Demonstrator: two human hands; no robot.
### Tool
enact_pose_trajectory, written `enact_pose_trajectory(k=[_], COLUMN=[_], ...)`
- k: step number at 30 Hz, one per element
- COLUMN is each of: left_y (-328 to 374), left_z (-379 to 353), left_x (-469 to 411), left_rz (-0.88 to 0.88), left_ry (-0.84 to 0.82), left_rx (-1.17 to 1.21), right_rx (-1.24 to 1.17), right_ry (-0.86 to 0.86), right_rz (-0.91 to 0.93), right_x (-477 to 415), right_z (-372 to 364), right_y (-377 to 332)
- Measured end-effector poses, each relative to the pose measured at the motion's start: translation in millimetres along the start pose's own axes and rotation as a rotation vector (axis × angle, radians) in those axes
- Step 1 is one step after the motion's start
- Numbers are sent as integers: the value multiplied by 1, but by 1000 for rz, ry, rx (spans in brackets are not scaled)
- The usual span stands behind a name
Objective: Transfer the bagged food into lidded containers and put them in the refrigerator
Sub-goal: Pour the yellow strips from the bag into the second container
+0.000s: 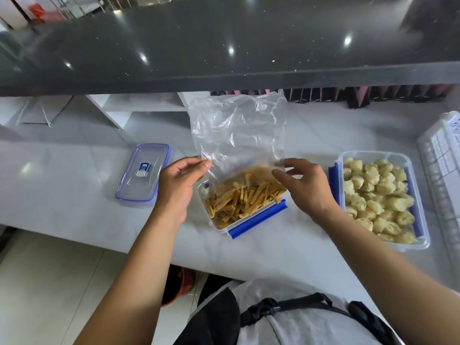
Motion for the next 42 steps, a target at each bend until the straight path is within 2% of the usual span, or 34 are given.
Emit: enact_pose_trajectory(k=[12,24,42], left_y=[18,28,64], left_z=[1,1,-8], left_x=[-3,0,7], left_rz=[-53,-87,-177], left_ry=[46,24,-36], left_rx=[43,54,102], right_rx=[-91,-94,-171], right_ry=[41,93,158], right_rz=[101,192,234], right_x=[-28,-38,-33], right_z=[9,27,59], right_y=[-32,-60,-81])
Point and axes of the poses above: each hand's wrist, its own x-axis away from the middle knuckle, its own z-axis out of the back of the hand, y = z × x, the point moved 5 cm from there along -x, towards the middle knuckle, and after that the axes turned 6 degrees about y, right-handed, at the moved point
